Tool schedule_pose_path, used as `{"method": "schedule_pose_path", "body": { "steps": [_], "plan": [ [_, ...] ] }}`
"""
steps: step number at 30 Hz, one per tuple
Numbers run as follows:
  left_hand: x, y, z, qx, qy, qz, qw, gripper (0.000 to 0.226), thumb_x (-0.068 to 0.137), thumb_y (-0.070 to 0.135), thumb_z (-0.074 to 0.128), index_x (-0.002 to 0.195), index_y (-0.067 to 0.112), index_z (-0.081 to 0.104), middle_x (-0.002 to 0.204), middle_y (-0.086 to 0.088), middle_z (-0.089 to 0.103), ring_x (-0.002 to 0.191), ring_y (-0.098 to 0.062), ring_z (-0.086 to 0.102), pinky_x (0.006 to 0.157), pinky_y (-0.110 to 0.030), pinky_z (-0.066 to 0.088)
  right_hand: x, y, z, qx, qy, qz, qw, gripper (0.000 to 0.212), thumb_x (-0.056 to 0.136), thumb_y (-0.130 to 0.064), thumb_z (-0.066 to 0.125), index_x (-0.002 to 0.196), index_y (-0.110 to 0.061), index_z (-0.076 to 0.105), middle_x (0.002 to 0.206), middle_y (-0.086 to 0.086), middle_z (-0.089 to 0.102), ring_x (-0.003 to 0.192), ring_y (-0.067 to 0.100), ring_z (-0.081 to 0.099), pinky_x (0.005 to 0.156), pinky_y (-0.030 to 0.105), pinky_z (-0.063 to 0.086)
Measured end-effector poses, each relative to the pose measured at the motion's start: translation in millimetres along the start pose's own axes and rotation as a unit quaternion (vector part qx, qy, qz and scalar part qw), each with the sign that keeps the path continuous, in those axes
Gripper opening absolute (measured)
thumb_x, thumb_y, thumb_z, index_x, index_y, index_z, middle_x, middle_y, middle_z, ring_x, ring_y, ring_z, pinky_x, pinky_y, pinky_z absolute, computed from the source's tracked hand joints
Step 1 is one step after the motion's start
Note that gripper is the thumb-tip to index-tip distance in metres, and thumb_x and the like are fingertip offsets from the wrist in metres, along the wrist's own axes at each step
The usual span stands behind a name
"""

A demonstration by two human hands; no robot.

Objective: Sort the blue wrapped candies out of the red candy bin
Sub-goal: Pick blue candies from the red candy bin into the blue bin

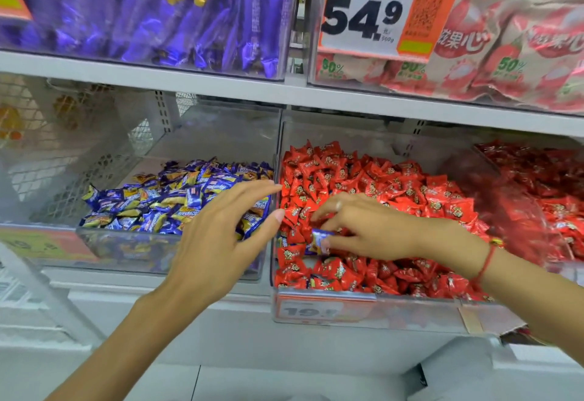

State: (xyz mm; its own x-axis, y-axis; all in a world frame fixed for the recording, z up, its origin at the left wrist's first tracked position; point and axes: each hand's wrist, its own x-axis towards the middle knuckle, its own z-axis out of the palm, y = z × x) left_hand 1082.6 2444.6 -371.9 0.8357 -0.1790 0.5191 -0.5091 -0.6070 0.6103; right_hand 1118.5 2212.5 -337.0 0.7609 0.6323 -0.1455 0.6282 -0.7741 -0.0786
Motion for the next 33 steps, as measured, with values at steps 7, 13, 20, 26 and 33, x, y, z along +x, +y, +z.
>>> {"method": "schedule_pose_path", "body": {
  "steps": [7,13,20,26,33],
  "plan": [
    [5.9,25.9,1.8,-0.121,0.037,-0.013,0.992,0.034,0.085,0.059,0.053,0.117,0.048,0.058,0.116,0.029,0.06,0.117,0.004,0.052,0.096,-0.011,0.039,-17.6,-39.6,-38.7,0.529,0.156,0.064,0.832,0.025,0.081,-0.01,0.072,0.106,-0.007,0.07,0.093,0.006,0.075,0.086,0.008,0.069,0.083,0.015,0.052],
    [4.5,22.7,-3.2,-0.267,0.144,-0.078,0.95,0.005,0.083,0.037,0.069,0.087,0.036,0.072,0.085,0.002,0.07,0.074,-0.006,0.062,0.07,-0.016,0.05,8.0,-40.6,-30.2,0.516,0.199,0.052,0.831,0.016,0.093,-0.022,0.06,0.099,-0.013,0.072,0.092,0.001,0.075,0.086,0.008,0.07,0.08,0.02,0.054],
    [-2.5,14.3,-2.3,-0.254,0.145,-0.128,0.948,0.012,0.077,0.04,0.065,0.087,0.033,0.069,0.082,0.004,0.069,0.07,-0.007,0.061,0.068,-0.023,0.053,26.2,-14.2,27.0,-0.013,-0.024,-0.05,0.998,0.025,0.099,-0.024,0.046,0.114,-0.024,0.066,0.119,-0.01,0.062,0.112,0.013,0.042,0.096,0.033,0.036],
    [-1.5,13.5,1.7,-0.244,0.145,-0.121,0.951,0.007,0.08,0.04,0.07,0.086,0.037,0.068,0.081,0.008,0.069,0.071,-0.007,0.062,0.066,-0.021,0.053,17.3,-8.5,30.5,0.025,-0.044,0.001,0.999,0.038,0.099,-0.023,0.044,0.135,-0.034,0.042,0.123,-0.001,0.052,0.121,0.013,0.031,0.103,0.036,0.029],
    [-1.6,19.8,2.9,-0.232,0.131,-0.111,0.957,0.008,0.087,0.025,0.066,0.086,0.033,0.067,0.082,0.002,0.067,0.064,0.002,0.056,0.057,-0.008,0.045,9.0,-7.7,15.6,0.053,-0.131,-0.032,0.989,0.032,0.089,-0.011,0.052,0.107,-0.03,0.071,0.093,-0.015,0.066,0.101,0.009,0.056,0.1,0.028,0.036]
  ]
}}
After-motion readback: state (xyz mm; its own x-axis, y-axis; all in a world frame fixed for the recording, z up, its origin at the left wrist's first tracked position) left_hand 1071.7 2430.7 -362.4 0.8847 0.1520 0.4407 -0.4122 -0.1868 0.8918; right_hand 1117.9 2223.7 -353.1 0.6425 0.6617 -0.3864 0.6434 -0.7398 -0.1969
